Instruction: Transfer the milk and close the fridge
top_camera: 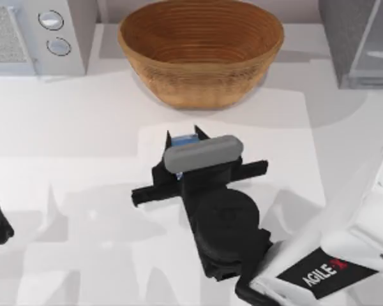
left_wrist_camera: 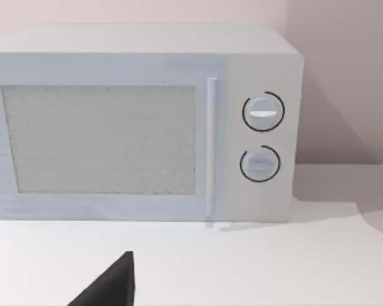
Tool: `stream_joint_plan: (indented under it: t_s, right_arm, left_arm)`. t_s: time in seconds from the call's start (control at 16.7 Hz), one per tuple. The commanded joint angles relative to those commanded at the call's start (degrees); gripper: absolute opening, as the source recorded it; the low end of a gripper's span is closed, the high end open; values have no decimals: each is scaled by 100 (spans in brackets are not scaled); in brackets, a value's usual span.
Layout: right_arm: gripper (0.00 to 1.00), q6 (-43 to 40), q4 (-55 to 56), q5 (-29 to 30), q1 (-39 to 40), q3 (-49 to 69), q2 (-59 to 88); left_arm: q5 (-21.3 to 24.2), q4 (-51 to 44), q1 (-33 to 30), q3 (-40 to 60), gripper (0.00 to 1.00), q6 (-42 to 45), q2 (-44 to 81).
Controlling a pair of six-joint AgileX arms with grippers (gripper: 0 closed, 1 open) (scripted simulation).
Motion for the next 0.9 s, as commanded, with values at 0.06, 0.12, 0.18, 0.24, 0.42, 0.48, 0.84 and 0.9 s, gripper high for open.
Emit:
stream_joint_plan:
  t_s: [0.06,0.12,0.18,0.24,0.42,0.48,0.84,0.9]
  right_arm:
    - [0,-2,-72,-297,-345,-177,-242]
    - [0,-4,-143,-568,-742,-342,-475]
    - [0,-5,-208,-797,-1195,-480,-699]
    - [0,-5,-270,-997,-1704,-599,-919]
    - [0,-13,-444,-1798,-3352,-1002,-1646]
    - [0,-20,-507,-2160,-3827,-1172,-1941]
    - [0,-34,-990,-3975,-5506,-2231,-3480]
    - [0,-30,-1045,-4103,-5592,-2337,-3579]
  left_arm:
    - [0,0,0,0,100,0,0]
    - [0,0,0,0,100,0,0]
    - [0,0,0,0,100,0,0]
    - [0,0,0,0,100,0,0]
    - [0,0,0,0,100,0,0]
    - [0,0,0,0,100,0,0]
    - [0,0,0,0,100,0,0]
    - [0,0,0,0,100,0,0]
